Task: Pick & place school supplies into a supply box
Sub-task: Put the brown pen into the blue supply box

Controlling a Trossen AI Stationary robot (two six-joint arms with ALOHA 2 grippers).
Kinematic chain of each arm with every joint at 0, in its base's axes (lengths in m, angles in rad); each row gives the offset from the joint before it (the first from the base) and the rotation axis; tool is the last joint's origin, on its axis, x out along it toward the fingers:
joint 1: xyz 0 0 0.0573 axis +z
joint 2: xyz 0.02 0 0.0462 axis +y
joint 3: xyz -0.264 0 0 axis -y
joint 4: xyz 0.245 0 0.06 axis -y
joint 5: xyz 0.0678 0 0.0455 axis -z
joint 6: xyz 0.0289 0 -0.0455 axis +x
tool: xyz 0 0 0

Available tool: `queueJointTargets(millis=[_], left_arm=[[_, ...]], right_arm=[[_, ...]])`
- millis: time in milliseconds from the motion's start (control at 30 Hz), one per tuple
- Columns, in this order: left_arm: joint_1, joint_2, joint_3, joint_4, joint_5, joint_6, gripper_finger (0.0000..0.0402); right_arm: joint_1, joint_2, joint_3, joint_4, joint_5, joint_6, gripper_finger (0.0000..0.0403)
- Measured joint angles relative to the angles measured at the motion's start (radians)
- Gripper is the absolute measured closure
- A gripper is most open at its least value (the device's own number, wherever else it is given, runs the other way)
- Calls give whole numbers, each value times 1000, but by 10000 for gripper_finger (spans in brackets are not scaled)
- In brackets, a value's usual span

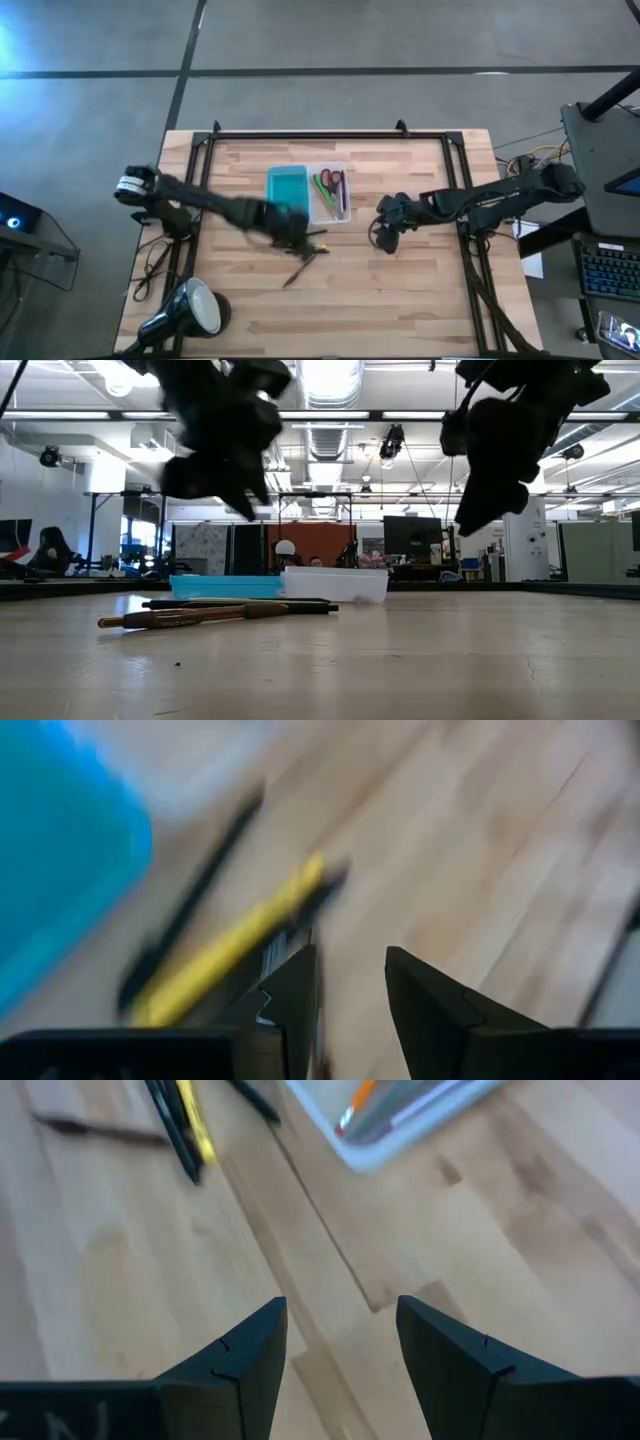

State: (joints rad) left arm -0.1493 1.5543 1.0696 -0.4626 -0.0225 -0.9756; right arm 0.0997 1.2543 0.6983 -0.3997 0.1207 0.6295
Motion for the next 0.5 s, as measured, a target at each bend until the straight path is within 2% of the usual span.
queueJointTargets(millis=[100, 200, 500], left_arm=[[-117, 22, 11, -63, -57, -127, 298], [-167, 80, 11, -76, -64, -253, 298], [-201, 256, 128, -101, -66, -278, 298]], right_arm=[[1, 43, 0, 3, -3, -2, 222], [0, 74, 0, 13, -39, -2, 222], [1, 80, 1, 18, -68, -3, 222]])
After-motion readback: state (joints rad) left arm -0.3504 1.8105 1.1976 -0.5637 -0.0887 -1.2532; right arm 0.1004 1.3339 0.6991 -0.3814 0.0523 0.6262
